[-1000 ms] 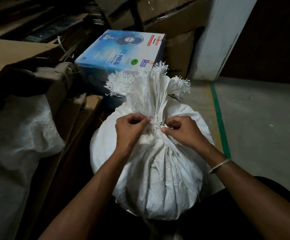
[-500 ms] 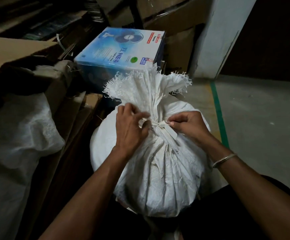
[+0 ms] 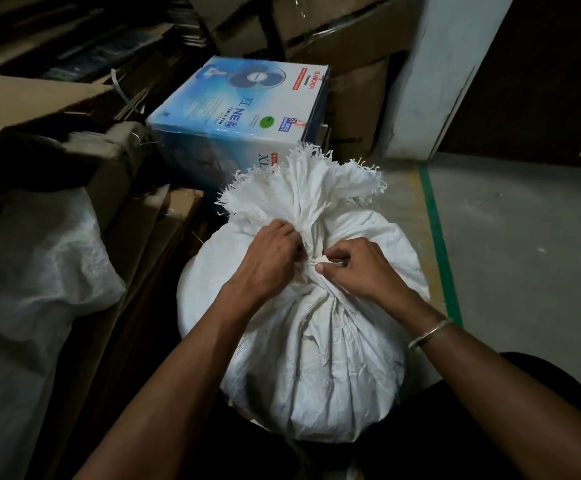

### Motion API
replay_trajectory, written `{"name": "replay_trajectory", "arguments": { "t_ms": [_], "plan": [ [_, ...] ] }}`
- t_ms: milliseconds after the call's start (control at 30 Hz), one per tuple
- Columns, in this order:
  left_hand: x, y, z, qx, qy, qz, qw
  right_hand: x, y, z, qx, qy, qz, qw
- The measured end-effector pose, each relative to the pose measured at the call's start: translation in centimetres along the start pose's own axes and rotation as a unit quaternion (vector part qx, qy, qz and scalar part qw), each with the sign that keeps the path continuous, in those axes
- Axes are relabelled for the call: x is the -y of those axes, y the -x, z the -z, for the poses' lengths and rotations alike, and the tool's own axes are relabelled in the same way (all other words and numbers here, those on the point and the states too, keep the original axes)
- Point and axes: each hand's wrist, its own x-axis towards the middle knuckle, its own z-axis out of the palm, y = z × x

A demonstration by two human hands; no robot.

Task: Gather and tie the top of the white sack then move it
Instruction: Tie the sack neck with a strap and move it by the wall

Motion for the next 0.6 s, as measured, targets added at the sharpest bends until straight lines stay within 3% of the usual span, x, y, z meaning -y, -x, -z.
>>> {"name": "replay_trajectory", "arguments": {
  "t_ms": [200, 500, 600],
  "plan": [
    [0.4, 0.2, 0.0, 0.045, 0.033, -0.013, 0.998, -0.9, 0.4, -0.3, 0.015, -0.026, 0.007, 1.0],
    [1.1, 0.8, 0.5, 0.043, 0.105, 0.003, 0.994, -1.0, 0.6, 0.3, 0.03, -0.011, -0.004, 0.999],
    [2.1, 1.2, 1.6, 0.032, 0.033, 0.011, 0.999, -0.9, 0.2, 1.2, 0.028, -0.018, -0.004, 0.999]
  ]
}}
